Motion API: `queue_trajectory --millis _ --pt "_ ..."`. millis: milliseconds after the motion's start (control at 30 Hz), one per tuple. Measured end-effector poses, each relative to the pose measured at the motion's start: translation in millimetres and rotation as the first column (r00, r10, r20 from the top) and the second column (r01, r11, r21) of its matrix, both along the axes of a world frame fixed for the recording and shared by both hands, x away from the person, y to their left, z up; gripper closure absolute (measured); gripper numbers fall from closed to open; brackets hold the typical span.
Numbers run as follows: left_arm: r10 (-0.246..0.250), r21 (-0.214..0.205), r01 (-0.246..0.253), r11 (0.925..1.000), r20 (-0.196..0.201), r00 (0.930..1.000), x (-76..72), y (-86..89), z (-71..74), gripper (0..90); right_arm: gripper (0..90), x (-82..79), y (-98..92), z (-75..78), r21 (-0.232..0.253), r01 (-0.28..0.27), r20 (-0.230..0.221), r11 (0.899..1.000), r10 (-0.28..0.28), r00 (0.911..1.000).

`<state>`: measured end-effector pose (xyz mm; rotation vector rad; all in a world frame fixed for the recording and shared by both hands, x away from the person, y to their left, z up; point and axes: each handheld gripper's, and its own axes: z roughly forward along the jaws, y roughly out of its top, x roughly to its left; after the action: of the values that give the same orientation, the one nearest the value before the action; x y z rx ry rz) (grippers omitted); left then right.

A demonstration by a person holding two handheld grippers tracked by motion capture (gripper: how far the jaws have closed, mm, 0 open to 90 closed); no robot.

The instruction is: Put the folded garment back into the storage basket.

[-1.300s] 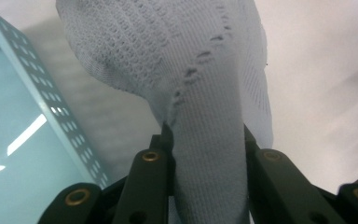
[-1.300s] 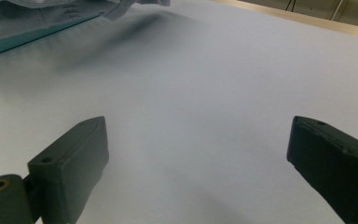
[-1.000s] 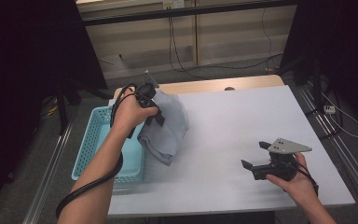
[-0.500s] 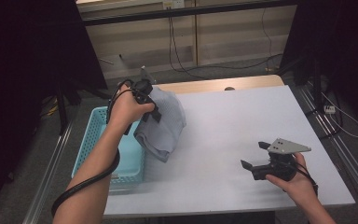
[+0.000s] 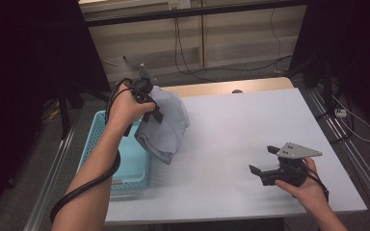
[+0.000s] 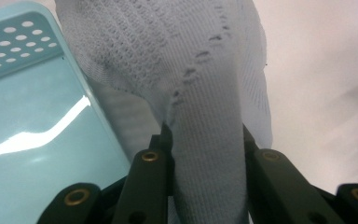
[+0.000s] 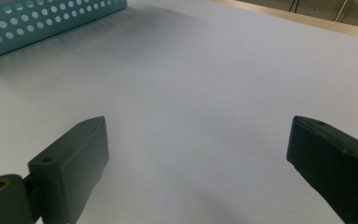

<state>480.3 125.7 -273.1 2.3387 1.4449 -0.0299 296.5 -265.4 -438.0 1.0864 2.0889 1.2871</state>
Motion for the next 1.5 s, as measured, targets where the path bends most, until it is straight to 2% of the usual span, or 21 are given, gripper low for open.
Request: queue_trajectory --millis 500,1500 --pt "-0.004 0.017 0.004 0.9998 0.019 0.9998 0.7 -0.5 13.2 74.6 5.3 0.2 -3.5 1.5 0.021 0.008 0.002 1.000 -0.008 1.0000" --pt "0.018 0.032 -0.020 0.9993 0.050 0.9986 0.8 18.2 34.5 74.6 5.3 0.4 -1.0 0.9 0.019 0.001 0.002 1.000 -0.001 1.0000"
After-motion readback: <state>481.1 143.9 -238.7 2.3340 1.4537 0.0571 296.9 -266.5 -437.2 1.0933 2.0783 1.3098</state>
